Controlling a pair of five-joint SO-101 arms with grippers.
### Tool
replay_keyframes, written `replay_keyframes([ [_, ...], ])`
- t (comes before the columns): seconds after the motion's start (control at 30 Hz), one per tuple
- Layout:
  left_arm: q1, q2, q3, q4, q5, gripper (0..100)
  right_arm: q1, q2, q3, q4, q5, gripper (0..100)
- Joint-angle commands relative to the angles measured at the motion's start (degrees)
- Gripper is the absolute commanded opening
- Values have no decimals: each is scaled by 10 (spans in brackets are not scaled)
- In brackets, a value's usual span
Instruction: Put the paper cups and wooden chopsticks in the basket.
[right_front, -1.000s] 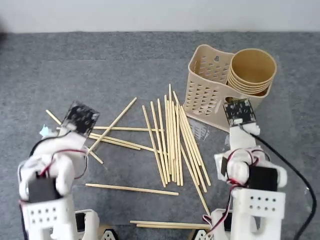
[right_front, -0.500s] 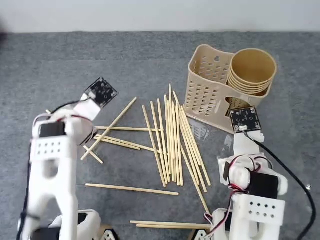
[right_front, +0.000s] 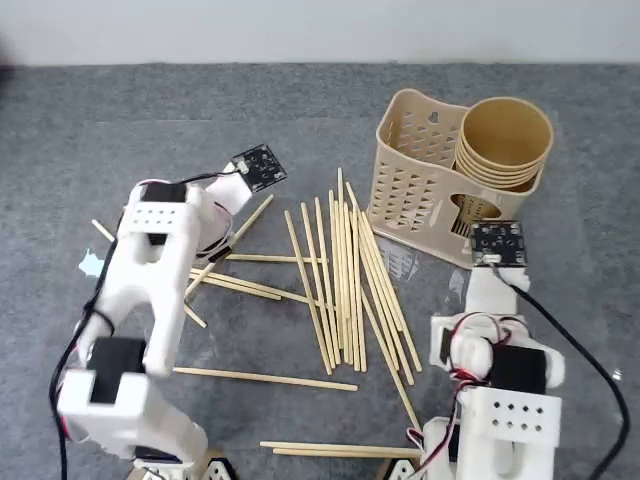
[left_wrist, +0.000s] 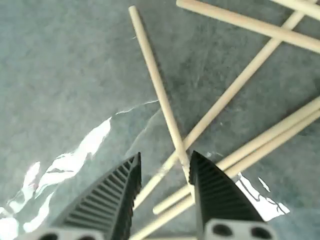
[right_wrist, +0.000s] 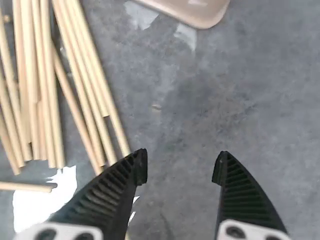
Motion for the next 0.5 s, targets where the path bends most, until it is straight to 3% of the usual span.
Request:
replay_keyframes([
  [0.0,8,38,-60,-5,-6,160,-24,-10,1,1,-29,230],
  [0.47,55,78,-73,26,-6,160,-24,-11,0,1,-28,226],
])
